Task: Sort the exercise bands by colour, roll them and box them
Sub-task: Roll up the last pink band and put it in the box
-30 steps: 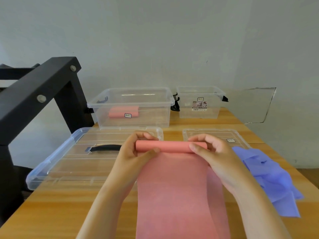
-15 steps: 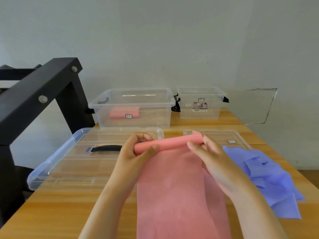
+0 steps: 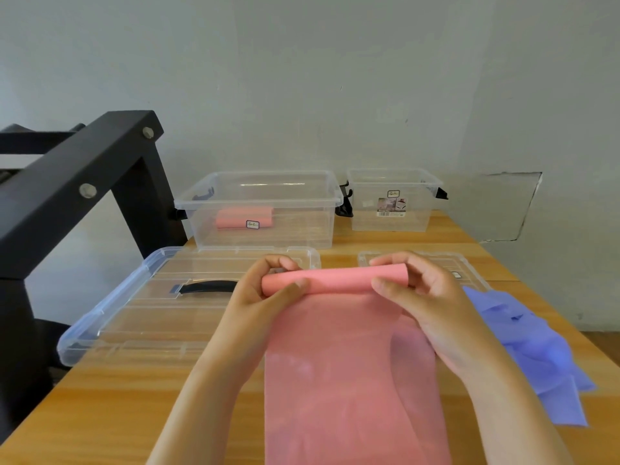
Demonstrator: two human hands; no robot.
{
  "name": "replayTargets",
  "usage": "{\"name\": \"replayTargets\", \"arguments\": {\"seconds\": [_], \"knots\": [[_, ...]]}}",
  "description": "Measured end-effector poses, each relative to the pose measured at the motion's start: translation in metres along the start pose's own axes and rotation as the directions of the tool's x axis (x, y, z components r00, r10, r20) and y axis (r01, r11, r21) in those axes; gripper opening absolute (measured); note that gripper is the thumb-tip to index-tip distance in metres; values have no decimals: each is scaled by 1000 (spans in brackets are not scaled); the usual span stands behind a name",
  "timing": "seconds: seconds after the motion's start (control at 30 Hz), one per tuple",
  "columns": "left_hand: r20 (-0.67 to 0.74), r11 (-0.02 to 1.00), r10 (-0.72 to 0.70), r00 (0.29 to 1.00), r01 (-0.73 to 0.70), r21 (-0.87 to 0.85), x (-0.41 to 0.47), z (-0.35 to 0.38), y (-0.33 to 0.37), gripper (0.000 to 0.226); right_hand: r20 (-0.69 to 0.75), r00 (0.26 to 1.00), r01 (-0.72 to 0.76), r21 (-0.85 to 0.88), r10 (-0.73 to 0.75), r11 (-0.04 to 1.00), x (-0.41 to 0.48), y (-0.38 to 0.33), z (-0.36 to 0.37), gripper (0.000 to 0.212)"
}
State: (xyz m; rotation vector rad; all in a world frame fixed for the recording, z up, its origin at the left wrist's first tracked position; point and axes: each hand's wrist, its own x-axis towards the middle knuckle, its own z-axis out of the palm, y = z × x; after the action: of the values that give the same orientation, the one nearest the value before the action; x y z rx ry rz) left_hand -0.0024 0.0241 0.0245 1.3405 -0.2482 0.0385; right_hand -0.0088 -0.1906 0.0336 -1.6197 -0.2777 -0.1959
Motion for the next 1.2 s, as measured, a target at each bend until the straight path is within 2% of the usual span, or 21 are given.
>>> {"name": "replayTargets", "arguments": {"seconds": [0.13,0.27,0.4,0.5,0.6,0.67,0.8,0.9,0.97,1.03,1.2], "knots": [[-26,995,-44,999,42,-87,-1,1,2,37,-20,999,43,-79,-45,996,2,3,0,27],[-3,993,-18,1000,18,114,0,1,-2,17,-1,999,39,-67,-40,997,3,4,-1,29],[-32,993,69,997,-65,97,1,0,-1,22,114,991,-66,-76,74,995,2,8,-1,27],[-73,997,54,996,-50,51,1,1,-1,21,25,999,-44,-102,47,994,3,9,5,21],[-52,990,-26,998,33,137,1,1,-3,16,-40,999,15,-79,-18,997,3,5,6,28],[-32,981,-22,999,28,191,1,1,-4,22,-38,999,25,-42,-27,999,2,4,3,30],[-10,990,52,999,-50,130,2,-2,-2,25,-46,998,-41,18,42,999,4,9,3,18],[10,993,4,1000,-5,114,1,-5,-2,20,-72,997,-17,-8,17,1000,4,8,5,15],[0,985,-44,999,44,169,1,-5,-4,11,-86,996,12,-2,-12,1000,4,5,7,19],[-17,977,-17,1000,20,213,2,-4,-5,6,-93,995,23,17,-22,1000,4,5,7,22],[16,994,92,996,-93,50,3,-6,-3,23,-49,995,-86,-7,85,996,4,12,5,14]]}}
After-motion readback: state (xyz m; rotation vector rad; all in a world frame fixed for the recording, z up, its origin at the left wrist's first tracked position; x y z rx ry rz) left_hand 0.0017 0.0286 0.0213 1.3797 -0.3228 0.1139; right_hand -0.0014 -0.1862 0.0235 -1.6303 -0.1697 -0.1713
